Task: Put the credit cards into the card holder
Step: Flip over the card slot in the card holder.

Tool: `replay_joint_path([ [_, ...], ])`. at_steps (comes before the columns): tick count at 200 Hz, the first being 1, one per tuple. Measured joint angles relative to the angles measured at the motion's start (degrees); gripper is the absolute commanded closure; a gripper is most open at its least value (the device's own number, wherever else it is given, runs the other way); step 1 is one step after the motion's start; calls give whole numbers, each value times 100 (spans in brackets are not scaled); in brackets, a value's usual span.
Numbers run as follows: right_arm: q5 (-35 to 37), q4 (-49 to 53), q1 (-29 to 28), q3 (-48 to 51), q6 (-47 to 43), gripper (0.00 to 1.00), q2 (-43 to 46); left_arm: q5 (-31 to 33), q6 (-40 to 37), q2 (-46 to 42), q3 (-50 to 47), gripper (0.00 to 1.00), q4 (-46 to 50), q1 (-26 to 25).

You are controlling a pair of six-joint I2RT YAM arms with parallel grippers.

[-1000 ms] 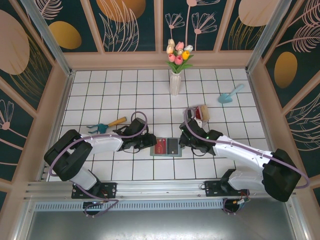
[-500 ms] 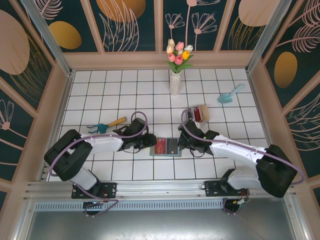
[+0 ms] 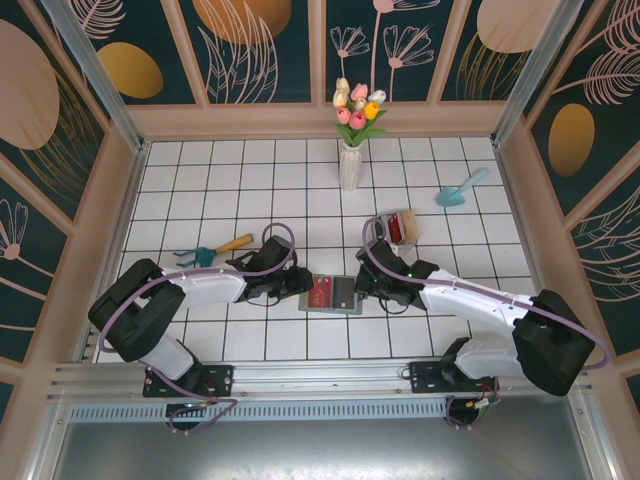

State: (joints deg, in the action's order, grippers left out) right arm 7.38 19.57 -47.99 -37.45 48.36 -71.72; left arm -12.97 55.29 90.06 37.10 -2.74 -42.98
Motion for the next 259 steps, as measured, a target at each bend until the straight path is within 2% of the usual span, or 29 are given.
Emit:
replay_joint_path([
  [161,-4,173,-199,-490,-44,96,-13,2,-2,15,11,61,2,0],
  [259,-490,-236,-271,-741,-173,95,-535,17,0,17,11,67,11,0],
])
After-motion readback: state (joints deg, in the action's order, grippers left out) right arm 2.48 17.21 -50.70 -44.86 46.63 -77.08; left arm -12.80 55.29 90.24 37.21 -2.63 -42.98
